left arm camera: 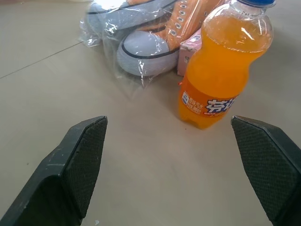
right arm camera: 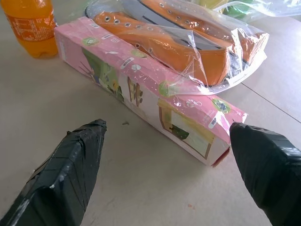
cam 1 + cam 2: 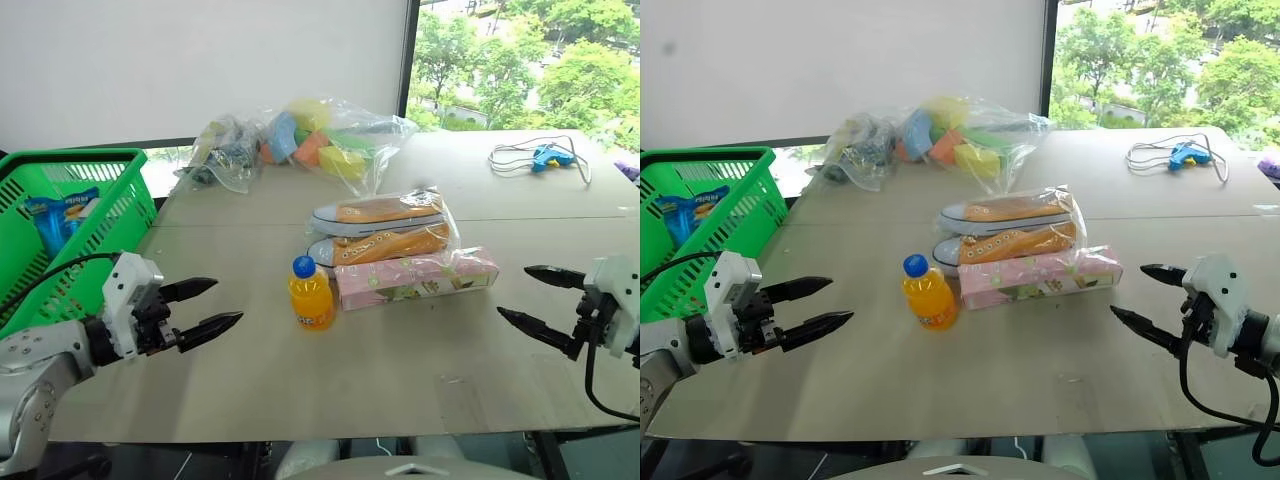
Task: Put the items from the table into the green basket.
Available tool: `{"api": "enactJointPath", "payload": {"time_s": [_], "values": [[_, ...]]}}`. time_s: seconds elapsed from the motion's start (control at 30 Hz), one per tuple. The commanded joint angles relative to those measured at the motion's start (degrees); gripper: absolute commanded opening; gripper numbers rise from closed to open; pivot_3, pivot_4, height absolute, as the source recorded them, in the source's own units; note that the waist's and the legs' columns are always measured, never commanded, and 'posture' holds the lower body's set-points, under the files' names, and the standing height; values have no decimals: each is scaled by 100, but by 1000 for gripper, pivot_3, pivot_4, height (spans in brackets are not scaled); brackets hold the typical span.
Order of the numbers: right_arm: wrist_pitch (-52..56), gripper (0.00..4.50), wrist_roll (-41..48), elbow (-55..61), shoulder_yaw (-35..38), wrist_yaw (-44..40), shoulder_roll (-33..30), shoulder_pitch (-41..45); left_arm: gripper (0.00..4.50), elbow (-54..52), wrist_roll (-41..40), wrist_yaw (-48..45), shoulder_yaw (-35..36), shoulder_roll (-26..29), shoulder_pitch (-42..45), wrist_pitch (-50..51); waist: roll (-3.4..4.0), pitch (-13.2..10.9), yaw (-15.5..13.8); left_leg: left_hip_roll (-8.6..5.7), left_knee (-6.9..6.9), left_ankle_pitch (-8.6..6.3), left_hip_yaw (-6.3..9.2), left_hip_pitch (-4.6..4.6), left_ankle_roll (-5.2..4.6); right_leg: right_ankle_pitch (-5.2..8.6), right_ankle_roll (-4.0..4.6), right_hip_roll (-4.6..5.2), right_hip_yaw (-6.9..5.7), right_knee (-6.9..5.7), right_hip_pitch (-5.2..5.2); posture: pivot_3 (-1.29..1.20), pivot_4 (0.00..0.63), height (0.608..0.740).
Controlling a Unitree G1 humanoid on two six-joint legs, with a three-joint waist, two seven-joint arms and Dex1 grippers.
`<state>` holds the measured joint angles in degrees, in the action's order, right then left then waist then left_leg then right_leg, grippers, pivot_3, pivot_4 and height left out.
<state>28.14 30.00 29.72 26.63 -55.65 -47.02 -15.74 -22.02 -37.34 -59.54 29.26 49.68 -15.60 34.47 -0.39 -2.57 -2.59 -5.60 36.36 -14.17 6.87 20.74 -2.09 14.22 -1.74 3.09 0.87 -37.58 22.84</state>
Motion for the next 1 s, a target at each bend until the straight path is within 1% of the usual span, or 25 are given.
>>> {"api": "enactJointPath", "payload": {"time_s": [0.03,0.1,0.17,0.23,0.33,0.4,0.47,0.6,0.67,0.77,0.83,0.9,1.0], "values": [[-251,4500,-7,-28,-85,77,2,319,4381,-260,-53,370,68,-120,349,-76,0,0,1,0,0,0,0,0,0,0,0,0,0,0,0,63,0,740],[-446,4500,64,36,-237,126,169,614,4381,-230,29,872,-164,-283,931,-111,-6,-16,-22,1,1,0,-1,-9,1,0,-1,0,0,-1,-13,60,0,740],[-364,4500,230,226,-293,144,190,787,4381,-124,329,1143,-400,-301,1332,-199,-16,-21,-54,16,12,1,-9,-4,2,-6,-7,0,-17,-6,-14,53,0,740],[-246,4500,357,415,-332,133,122,876,4381,-33,527,1209,-628,-254,1594,-268,-11,-18,-77,21,12,2,-19,-6,3,-8,-8,0,-17,-8,-14,53,0,740],[49,4500,721,794,-334,120,-53,999,4381,187,1037,1075,-1246,-94,2042,-612,-12,-19,-115,22,10,-1,-24,5,-1,-14,-12,-2,-17,4,-5,32,0,740],[186,4500,814,947,-394,191,-170,1135,4381,481,1762,1066,-1888,50,2370,-1085,-13,-19,-128,22,10,-6,-26,9,-4,-33,-6,-2,-17,14,-5,9,0,740],[271,4500,839,1041,-487,319,-231,1297,4381,871,2290,894,-2453,67,2655,-1696,-13,-19,-128,22,8,-7,-28,10,-4,-33,-6,-2,-16,23,-6,9,0,740],[474,4500,963,1212,-588,580,-282,1529,4381,1983,3381,941,-3317,-126,3135,-3262,-12,-19,-111,25,6,-11,-34,14,-10,-28,7,-1,-13,46,-10,-54,0,740],[549,4500,998,1326,-576,666,-314,1539,4381,2712,3767,1084,-3564,-303,3351,-4017,-13,-18,-101,25,6,-13,-36,19,-13,-40,-12,-2,-12,53,-8,-58,0,740],[667,4500,1084,1498,-456,757,-373,1469,4381,3589,4345,1352,-3882,-462,3653,-5141,-14,-18,-83,25,7,-17,-38,27,-22,-44,-17,-2,-12,63,-4,-91,0,740],[645,4500,1132,1653,-331,709,-433,1353,4381,3997,4894,1780,-4104,-547,3851,-5937,-16,-17,-55,25,7,-18,-38,32,-26,-46,-18,-1,-12,68,-4,-117,0,740],[557,4500,1239,1809,-184,558,-468,1195,4381,4261,5002,1917,-4214,-725,3932,-6341,-18,-15,-19,25,10,-21,-38,38,-31,-49,-23,0,-13,74,-3,-129,0,740],[456,4500,1304,1976,-17,453,-486,1007,4381,4412,5065,2028,-4251,-917,3989,-6641,-17,-14,75,24,21,-29,-42,45,-46,-55,-33,3,-11,79,-3,-152,0,740]]}}
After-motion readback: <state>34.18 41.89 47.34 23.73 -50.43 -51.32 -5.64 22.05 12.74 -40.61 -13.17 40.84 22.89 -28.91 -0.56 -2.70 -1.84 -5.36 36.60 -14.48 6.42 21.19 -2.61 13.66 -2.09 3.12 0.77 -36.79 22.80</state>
